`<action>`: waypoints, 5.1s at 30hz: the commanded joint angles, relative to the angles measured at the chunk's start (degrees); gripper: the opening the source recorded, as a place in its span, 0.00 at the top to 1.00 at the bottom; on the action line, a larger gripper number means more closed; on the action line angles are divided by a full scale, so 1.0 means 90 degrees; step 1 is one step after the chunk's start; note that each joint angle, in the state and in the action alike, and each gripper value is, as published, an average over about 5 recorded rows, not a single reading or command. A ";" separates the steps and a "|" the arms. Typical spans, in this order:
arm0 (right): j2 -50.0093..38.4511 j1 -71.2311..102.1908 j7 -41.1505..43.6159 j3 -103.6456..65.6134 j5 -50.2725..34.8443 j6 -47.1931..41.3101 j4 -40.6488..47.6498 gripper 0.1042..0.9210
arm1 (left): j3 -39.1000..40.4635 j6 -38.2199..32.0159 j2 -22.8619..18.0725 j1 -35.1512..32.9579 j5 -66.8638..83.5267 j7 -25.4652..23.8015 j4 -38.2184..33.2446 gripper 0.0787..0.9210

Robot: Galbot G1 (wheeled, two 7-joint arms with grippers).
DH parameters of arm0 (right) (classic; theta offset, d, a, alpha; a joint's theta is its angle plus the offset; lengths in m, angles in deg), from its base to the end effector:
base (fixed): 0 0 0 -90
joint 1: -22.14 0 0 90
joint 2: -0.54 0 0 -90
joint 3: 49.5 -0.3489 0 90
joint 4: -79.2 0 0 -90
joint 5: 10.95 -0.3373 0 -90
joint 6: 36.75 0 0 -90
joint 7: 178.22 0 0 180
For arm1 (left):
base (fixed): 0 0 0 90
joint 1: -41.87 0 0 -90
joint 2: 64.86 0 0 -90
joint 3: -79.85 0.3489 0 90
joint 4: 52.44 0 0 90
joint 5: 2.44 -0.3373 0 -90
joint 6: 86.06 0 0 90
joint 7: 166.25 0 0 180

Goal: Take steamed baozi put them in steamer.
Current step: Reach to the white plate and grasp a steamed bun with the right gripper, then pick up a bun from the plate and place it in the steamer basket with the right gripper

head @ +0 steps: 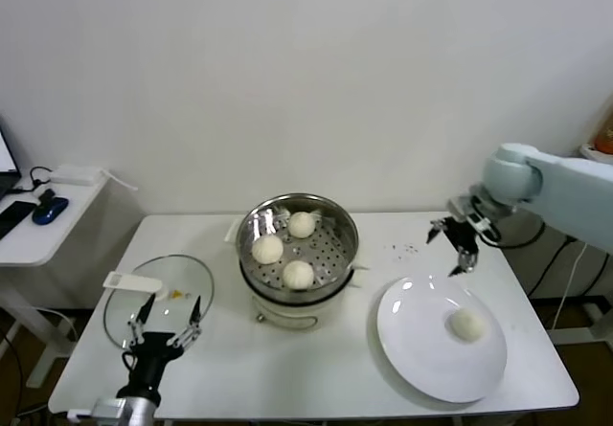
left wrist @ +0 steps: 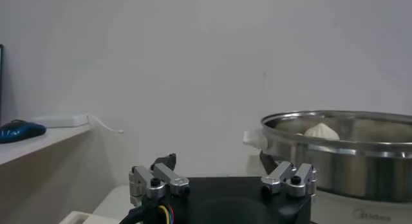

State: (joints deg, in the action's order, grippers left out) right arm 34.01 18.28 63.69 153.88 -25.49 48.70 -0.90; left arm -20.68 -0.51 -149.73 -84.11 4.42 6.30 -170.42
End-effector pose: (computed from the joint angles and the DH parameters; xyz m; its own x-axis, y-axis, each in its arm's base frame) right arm 0.4866 -0.1712 -0.0993 -0.1029 -0.1462 0.9839 -0.9613 -0.2393 -0.1362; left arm 0.1283 0.0713 -0.3218 -0.9986 0.0147 0.0505 0.0175 0.9984 0.0545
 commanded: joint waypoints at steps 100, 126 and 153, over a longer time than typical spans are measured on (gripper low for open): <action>0.3729 -0.1995 -0.0313 0.1690 -0.4451 -0.0870 0.1414 0.31 | 0.0003 0.0112 -0.0049 0.0147 -0.0243 0.0097 -0.0220 0.12; 0.4564 -0.0378 -0.0441 0.1284 -0.3446 -0.0962 0.2477 0.29 | -0.0139 0.0092 -0.0017 0.0219 -0.0143 0.0148 -0.0039 0.12; 0.4587 -0.0125 -0.0456 0.1162 -0.3054 -0.0931 0.2731 0.28 | -0.0115 0.0084 -0.0020 0.0236 -0.0145 0.0147 0.0028 0.12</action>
State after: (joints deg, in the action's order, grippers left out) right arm 75.10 16.69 59.63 164.49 -53.84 40.24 23.31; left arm -21.76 0.26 -149.94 -82.02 3.10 7.60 -170.24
